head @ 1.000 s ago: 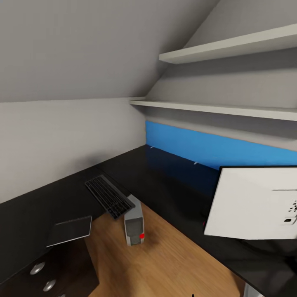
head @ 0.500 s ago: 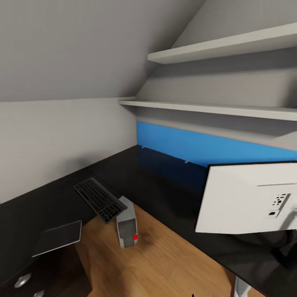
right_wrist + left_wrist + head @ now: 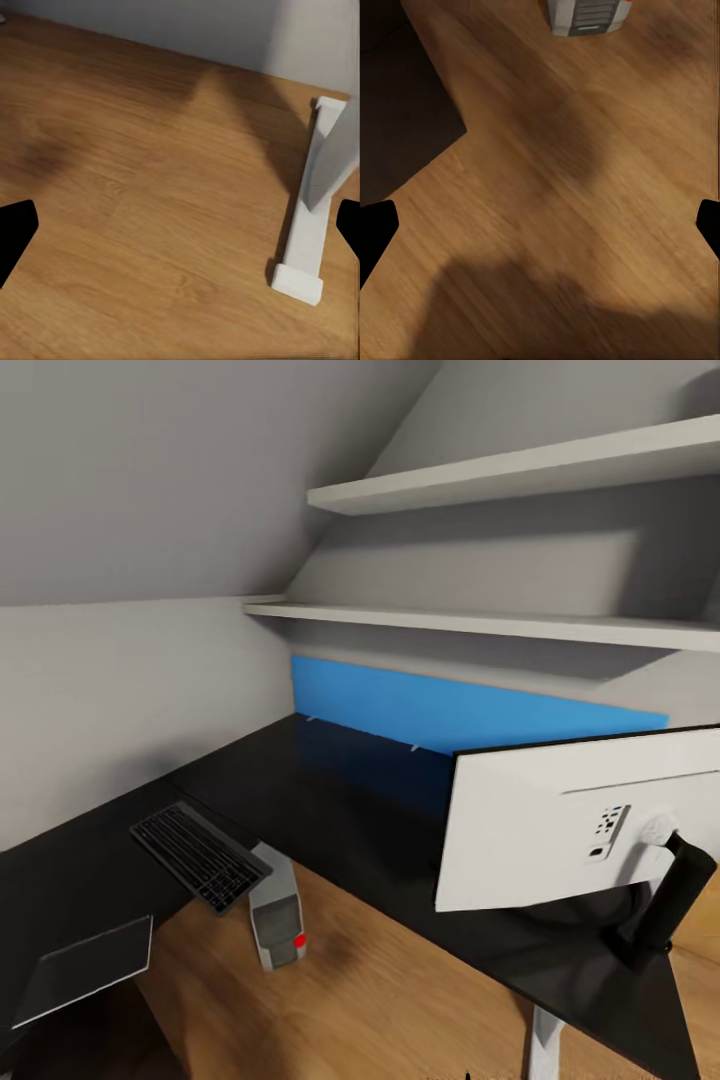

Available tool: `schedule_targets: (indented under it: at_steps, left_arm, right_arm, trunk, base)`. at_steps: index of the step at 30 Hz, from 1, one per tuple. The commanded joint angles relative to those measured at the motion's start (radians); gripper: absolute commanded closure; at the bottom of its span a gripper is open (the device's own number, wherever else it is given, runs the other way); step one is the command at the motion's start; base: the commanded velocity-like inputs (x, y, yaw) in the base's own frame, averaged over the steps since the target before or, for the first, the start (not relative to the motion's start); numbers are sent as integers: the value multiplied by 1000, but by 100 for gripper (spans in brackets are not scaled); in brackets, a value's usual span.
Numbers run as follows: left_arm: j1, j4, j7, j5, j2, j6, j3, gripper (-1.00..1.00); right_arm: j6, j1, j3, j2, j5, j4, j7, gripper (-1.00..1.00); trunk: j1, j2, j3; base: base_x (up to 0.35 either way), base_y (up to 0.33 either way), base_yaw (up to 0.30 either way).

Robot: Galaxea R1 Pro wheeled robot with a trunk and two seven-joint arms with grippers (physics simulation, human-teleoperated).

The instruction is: In the bedroom, organize the workspace by keeping the computer under the desk, ensuring the monitor is on the desk, placing the keyboard on the desk next to the monitor, placing the mouse on the desk next to the keyboard, moving the folder from the swivel chair onto the desk next to the mouse, stacking the notebook on top of the folder with the pen on top of the notebook, and positioning the swivel chair next to the desk.

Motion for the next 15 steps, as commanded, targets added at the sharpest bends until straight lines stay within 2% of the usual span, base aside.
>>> schedule_targets:
  at_steps: [1,5,15]
  left_arm:
    - [0,0,-1,1,0,-3,2,-100]
    - [0,0,-1,1,0,-3,2,-100]
    - [0,0,-1,1,0,-2,2,-100]
  right_arm:
    - [-3,-1,7,0,-6,2,-3,-100]
    - [-3,-1,7,0,-6,2,-3,-100]
    - [-3,-1,7,0,-7,2,-3,-100]
  trunk:
    - [0,-1,-1]
    - [0,-1,-1]
    - [0,-1,-1]
  base:
    - [0,93,-258]
    - [0,152,-259]
    - [0,243,-259]
